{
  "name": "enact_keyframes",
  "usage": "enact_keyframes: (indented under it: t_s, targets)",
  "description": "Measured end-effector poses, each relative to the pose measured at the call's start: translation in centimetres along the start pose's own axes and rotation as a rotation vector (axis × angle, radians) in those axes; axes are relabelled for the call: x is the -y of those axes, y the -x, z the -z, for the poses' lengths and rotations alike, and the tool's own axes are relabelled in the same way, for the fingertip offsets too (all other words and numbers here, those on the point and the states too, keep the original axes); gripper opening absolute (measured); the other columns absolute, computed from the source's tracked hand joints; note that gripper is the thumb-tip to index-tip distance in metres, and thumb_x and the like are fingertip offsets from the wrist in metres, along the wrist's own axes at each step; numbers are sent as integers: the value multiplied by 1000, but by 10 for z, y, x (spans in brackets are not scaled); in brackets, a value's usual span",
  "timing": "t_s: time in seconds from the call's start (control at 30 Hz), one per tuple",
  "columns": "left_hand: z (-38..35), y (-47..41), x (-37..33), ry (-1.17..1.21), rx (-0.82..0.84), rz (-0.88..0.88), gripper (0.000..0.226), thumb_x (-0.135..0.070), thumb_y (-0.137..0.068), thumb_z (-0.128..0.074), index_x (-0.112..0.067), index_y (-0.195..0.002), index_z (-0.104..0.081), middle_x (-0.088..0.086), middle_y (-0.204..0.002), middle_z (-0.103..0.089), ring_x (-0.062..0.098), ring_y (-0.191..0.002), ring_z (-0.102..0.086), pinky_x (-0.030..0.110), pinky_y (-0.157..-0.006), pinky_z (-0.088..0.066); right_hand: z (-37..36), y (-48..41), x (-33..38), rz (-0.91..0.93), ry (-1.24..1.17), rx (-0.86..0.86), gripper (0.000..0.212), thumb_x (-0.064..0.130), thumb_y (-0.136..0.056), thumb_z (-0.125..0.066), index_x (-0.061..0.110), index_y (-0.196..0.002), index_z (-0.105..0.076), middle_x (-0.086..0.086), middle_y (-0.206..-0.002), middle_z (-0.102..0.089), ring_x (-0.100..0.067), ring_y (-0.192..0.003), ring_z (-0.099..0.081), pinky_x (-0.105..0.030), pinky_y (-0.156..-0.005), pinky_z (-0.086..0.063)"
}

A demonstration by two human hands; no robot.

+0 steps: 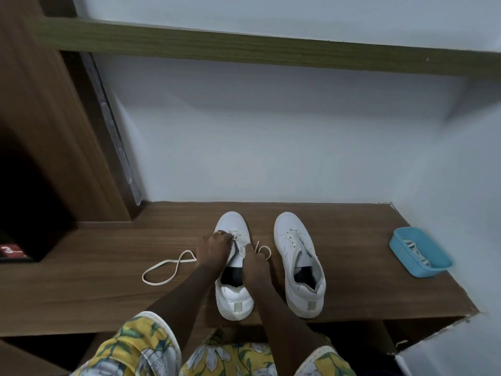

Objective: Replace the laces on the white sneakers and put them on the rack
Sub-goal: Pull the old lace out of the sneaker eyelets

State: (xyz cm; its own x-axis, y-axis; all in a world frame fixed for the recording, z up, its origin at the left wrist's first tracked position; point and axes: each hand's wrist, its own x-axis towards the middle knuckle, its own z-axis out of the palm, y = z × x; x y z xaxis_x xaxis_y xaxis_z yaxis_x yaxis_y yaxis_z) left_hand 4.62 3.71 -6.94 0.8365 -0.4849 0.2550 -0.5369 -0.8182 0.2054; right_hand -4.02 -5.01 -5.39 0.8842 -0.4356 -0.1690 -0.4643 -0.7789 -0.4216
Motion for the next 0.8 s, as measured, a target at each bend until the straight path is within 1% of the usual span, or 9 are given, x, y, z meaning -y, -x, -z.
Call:
enact_keyframes:
  t_s: [0.07,0.17,0.27,0.37,0.43,0.53,0.63,0.73,0.8]
  targets:
    - [0,0,0,31,-17,27,5,-14,-73,-75,-15,-69,-72,3,-63,-66,25,-54,-62,27,-48,-41,0,1,0,5,-6,-1,35,4,-99,-31,10,-132,-41,-17,-122,-57,-30,-111,-58,-34,-89,-47]
    - [3,-1,-1,238,-24,229,23,-18,-94,-49,-8,-99,-69,16,-92,-67,34,-86,-62,37,-71,-45,0,2,0,11,-14,-7,33,1,-99,-30,8,-128,-44,-16,-124,-56,-30,-114,-56,-34,-90,-46]
    - [1,-5,8,370,10,459,28,-17,-98,-43,-4,-112,-63,22,-105,-64,36,-100,-59,39,-80,-42,0,2,-1,7,-20,-8,34,0,-98,-29,8,-128,-44,-17,-124,-55,-33,-113,-57,-37,-91,-46]
    - [1,-7,13,454,17,551,27,-14,-97,-45,-2,-115,-60,24,-109,-64,38,-104,-57,39,-83,-41,1,2,-1,7,-12,-5,35,2,-99,-30,10,-130,-42,-17,-124,-56,-32,-112,-58,-36,-89,-47]
    - [2,-6,12,450,34,506,30,-9,-94,-45,-5,-121,-58,22,-112,-62,36,-107,-56,38,-85,-41,1,2,-1,4,-12,-3,35,2,-99,-30,10,-131,-41,-16,-124,-56,-32,-113,-57,-36,-89,-47]
    - [6,-5,6,278,43,286,41,-15,-90,-42,-18,-128,-56,11,-121,-62,32,-109,-57,37,-95,-37,0,1,-1,-1,-23,5,36,3,-99,-30,11,-132,-41,-17,-125,-56,-33,-114,-56,-37,-91,-46]
    - [5,-6,1,4,70,58,35,-25,-91,-44,-29,-121,-62,-5,-130,-58,23,-117,-55,49,-112,-17,1,1,-1,1,-23,1,37,5,-100,-30,12,-135,-39,-17,-126,-55,-32,-115,-55,-37,-93,-45]
    - [3,-4,-5,-174,84,-46,19,-25,-84,-60,-30,-96,-73,-10,-106,-69,16,-108,-60,65,-108,-13,0,1,0,1,-22,0,35,7,-100,-30,12,-134,-40,-16,-125,-55,-31,-115,-56,-37,-92,-45]
    - [6,-2,-8,-250,80,-50,14,-26,-81,-64,-29,-90,-75,-10,-90,-71,15,-103,-61,69,-106,-13,0,1,1,-1,-27,1,35,7,-100,-30,12,-133,-40,-17,-125,-56,-32,-114,-56,-38,-92,-45]
